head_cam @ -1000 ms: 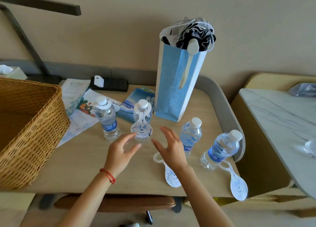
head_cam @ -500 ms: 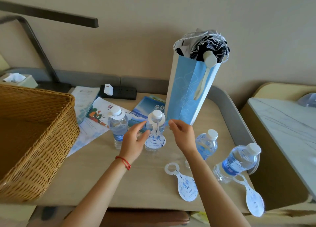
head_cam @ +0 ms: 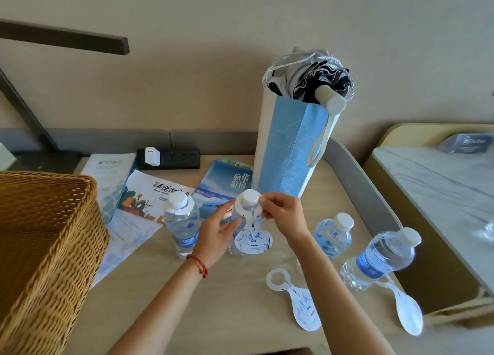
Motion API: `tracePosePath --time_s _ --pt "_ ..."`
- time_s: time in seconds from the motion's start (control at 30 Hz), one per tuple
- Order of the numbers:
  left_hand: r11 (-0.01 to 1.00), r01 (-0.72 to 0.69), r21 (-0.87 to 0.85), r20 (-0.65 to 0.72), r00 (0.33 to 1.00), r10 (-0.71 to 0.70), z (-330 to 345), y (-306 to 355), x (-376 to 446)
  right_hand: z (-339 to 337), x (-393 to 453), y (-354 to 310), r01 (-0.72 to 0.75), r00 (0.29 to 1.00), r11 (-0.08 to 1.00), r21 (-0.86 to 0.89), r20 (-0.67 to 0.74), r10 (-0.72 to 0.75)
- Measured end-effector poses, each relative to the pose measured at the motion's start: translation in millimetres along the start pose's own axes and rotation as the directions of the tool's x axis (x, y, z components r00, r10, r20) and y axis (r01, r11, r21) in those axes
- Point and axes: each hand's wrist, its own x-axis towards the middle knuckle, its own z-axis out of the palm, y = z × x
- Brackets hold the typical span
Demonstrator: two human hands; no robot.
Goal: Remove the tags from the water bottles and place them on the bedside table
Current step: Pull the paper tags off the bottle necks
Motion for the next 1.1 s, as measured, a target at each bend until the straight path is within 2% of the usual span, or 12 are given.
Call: tracePosePath --time_s 0.23,1.0,1.1 --pt "1.0 0.011 0.002 0.024 1.0 -0.011 -0.8 -6.5 1.2 1.8 0.0 -4.4 0.069 0.996 0.997 0.021 -0.066 -0.067" --pt "0.998 0.018 0.065 -0.003 1.0 -0.018 2.4 -4.8 -1.0 5.1 -0.1 -14.5 0.231 0.971 0.956 -0.183 -0.014 -0.238" --pt "0.998 0.022 0.067 -0.002 1.0 -0.022 2.4 -4.3 -1.6 4.6 -3.6 -14.7 0.231 0.972 0.963 -0.137 -0.016 -0.235"
